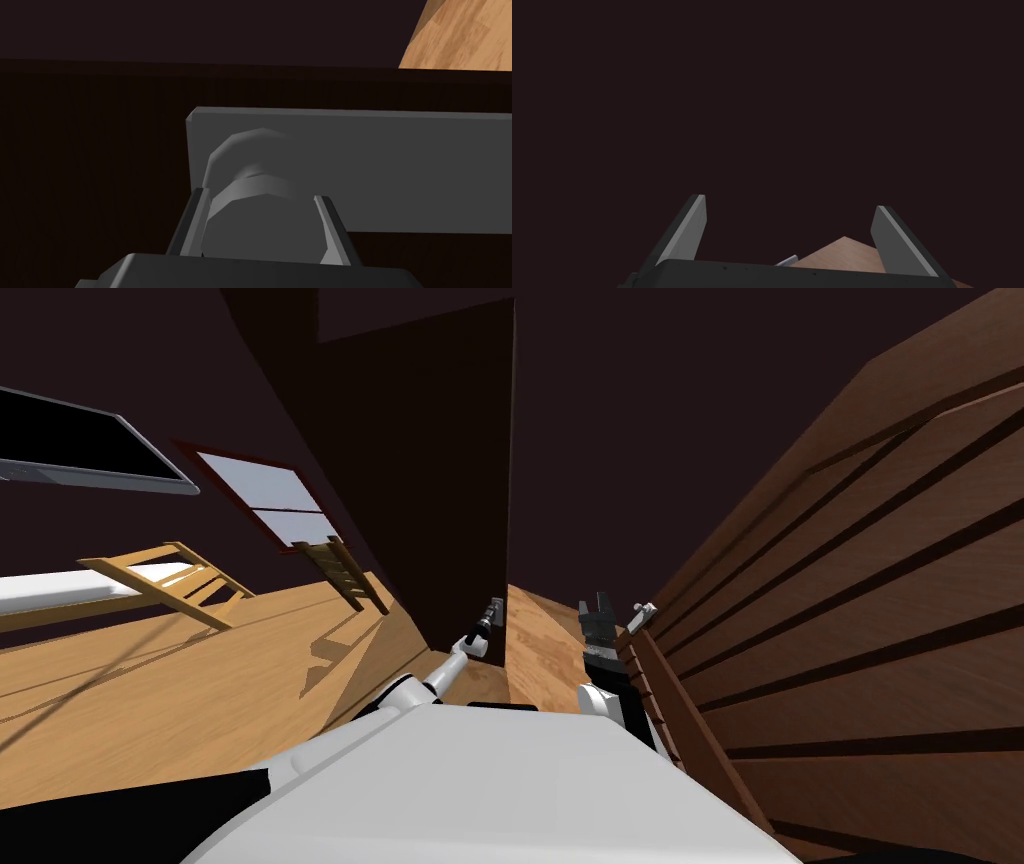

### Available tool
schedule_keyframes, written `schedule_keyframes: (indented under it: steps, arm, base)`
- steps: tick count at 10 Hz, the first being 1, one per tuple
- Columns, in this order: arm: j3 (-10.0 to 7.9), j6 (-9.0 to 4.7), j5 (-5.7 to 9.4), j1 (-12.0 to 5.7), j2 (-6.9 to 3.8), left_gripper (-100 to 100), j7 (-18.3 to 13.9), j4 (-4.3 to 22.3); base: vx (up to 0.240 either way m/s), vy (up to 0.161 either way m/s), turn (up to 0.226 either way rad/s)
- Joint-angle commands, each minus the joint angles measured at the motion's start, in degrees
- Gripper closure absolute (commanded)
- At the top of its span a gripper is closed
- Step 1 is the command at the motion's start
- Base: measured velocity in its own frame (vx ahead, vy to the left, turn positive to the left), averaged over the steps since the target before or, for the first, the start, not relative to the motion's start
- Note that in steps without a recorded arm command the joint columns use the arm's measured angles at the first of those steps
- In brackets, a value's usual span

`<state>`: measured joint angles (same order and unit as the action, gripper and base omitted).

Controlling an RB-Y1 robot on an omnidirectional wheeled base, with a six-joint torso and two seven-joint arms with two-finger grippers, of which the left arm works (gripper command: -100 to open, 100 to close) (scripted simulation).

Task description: Push the door open

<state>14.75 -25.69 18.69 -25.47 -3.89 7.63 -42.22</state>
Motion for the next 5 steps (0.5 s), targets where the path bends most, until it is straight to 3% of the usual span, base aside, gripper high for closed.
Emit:
schedule_keyframes:
  steps: [1, 2, 3, 5]
  arm:
    - [-1.64, -0.43, 0.42, 0.02, -0.93, 100, 0.3, 0.9]
    - [-1.64, -0.43, 0.42, 0.02, -0.93, 100, 0.3, -0.3]
    - [-1.64, -0.43, 0.42, 0.02, -0.93, 100, 0.3, 0.8]
    - [-3.36, -0.52, 0.87, -0.06, -1.46, 100, 0.6, 1.3]
  base:
    - [0.083, -0.07, 0.058]
    - [0.098, -0.101, 0.115]
    - [0.044, -0.062, 0.027]
    - [0.139, -0.16, 0.106]
